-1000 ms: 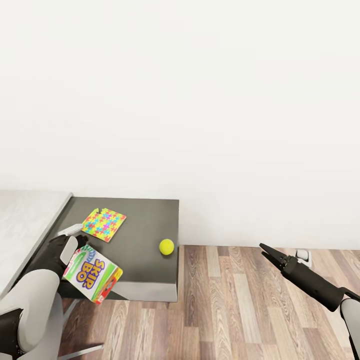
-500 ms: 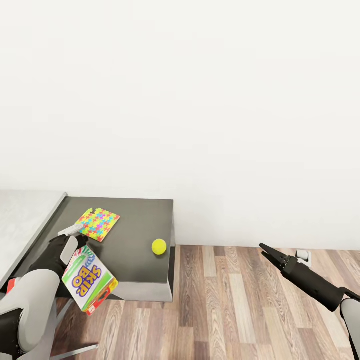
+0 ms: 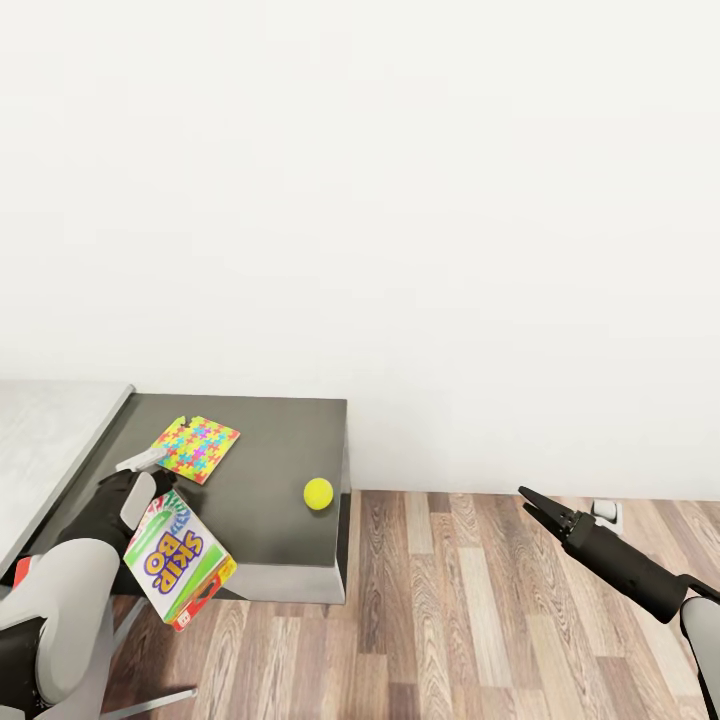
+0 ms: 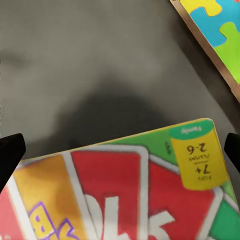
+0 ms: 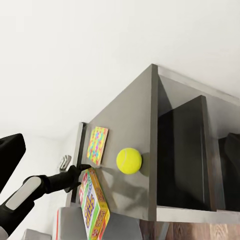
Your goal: Put all the toys in the child's room - the three board games (two on the bed and one on the table), the two jigsaw puzzles on the table, and the tennis ball on the table - inside the toy box on the table in the child's room.
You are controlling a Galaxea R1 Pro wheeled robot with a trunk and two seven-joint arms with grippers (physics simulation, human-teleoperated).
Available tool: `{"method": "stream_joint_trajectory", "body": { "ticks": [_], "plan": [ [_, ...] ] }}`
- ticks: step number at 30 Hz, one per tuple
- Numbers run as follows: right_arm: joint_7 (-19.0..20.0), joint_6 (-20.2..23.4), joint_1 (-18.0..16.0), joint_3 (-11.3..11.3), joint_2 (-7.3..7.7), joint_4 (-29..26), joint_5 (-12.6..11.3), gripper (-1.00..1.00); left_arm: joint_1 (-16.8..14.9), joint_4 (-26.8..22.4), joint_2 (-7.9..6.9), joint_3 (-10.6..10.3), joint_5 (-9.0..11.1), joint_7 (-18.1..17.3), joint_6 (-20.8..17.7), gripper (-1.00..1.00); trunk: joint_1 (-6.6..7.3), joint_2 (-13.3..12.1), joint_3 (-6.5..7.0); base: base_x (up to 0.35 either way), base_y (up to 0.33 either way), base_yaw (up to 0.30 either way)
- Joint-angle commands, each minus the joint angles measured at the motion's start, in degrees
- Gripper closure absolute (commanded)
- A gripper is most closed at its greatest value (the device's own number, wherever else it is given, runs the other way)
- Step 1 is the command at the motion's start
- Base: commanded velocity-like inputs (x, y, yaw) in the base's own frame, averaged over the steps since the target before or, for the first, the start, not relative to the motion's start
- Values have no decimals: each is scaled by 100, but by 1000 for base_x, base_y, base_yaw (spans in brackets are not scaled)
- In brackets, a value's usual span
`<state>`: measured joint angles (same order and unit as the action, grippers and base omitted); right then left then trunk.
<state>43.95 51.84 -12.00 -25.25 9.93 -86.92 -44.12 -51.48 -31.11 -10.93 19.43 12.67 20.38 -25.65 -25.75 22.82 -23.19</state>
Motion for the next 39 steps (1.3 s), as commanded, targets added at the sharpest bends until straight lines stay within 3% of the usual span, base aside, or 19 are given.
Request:
{"method": "stream_joint_trajectory", "body": {
  "ticks": [1, 7, 11, 24, 28, 33, 36, 39],
  "plan": [
    [17, 28, -5, -6, 0, -1, 2, -100, -3, -11, -4, -1, 62, 36, -19, -100, -3, 10, -9, 0, 0, 0],
    [17, 28, -5, -6, -16, -1, 7, -100, -3, -263, -15, 2, 68, 36, -40, -100, -3, 10, -9, 0, 0, 0],
    [17, 28, -5, -6, -19, -1, 8, -100, -3, -595, -14, 7, 69, 29, -249, -100, -3, 10, -9, 0, 0, 0],
    [17, 28, -5, -6, -13, -1, 9, -100, -3, -888, -15, 24, 69, 27, -469, -100, -3, 10, -9, 0, 0, 0],
    [17, 28, -5, -6, -11, -1, 8, -100, -3, -1100, -14, 297, 69, 26, -805, -100, -3, 10, -9, 0, 0, 0],
    [17, 28, -5, -5, -12, -1, 8, -100, 22, -1946, -14, 996, 69, -29, -1799, -100, -3, 10, -9, 0, 0, 0],
    [17, 28, -5, -3, -15, -1, 9, -100, 44, -2444, -14, 1253, 75, -44, -2248, -100, -3, 10, -9, 0, 0, 0],
    [17, 28, -5, 1, -17, -1, 9, -100, 63, -2956, -8, 1553, 222, -174, -2910, -100, -3, 10, -9, 0, 0, 0]
  ]
}}
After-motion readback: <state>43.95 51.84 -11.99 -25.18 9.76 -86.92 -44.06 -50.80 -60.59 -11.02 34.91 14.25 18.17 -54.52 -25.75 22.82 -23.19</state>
